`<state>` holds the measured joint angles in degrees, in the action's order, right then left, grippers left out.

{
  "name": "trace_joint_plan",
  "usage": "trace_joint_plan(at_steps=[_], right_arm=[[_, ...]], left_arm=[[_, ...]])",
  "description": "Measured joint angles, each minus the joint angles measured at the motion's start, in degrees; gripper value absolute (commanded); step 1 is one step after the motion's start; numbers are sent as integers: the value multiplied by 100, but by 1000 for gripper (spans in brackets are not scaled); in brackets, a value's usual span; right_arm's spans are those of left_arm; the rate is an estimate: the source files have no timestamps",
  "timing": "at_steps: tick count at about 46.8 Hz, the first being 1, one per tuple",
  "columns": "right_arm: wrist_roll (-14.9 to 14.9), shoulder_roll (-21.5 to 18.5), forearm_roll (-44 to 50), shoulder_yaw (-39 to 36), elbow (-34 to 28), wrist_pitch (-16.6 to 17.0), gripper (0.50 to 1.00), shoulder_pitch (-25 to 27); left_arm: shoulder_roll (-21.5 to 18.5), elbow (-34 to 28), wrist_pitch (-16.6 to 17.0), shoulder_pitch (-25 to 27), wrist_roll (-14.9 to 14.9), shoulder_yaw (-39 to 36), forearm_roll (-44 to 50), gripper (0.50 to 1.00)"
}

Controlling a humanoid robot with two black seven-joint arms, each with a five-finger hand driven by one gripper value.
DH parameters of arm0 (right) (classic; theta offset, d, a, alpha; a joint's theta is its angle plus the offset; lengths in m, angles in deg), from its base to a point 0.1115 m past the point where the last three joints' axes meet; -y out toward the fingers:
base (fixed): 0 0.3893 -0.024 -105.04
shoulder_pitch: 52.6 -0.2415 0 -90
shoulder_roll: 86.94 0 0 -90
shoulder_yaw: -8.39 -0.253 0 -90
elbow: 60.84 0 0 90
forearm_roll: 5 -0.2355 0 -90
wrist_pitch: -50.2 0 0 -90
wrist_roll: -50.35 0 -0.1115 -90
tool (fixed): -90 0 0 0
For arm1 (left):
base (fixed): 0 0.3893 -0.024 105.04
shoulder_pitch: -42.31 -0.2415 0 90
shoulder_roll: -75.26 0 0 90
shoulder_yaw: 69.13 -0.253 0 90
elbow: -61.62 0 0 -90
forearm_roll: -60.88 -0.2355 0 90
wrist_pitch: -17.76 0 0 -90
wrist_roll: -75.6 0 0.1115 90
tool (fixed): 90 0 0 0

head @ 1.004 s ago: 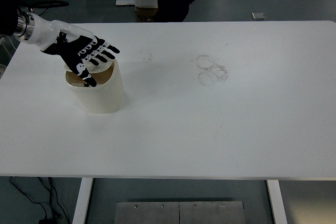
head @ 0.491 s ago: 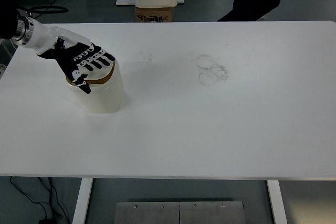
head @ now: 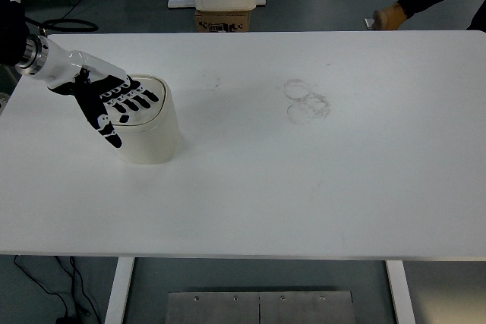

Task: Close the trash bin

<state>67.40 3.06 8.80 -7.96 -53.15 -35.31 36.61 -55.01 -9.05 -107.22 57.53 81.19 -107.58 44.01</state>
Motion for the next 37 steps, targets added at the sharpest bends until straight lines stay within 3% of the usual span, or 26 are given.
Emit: trace_joint_plan(at_steps=[21, 37], right_arm=[[0, 0, 0, 0, 0, 0, 991, 0], [1, 0, 0, 0, 2, -3, 991, 0]], left_arm=[[-12, 122, -4, 20, 4, 59, 26, 1000], [-53, 953, -3, 25, -69, 429, 982, 1000]])
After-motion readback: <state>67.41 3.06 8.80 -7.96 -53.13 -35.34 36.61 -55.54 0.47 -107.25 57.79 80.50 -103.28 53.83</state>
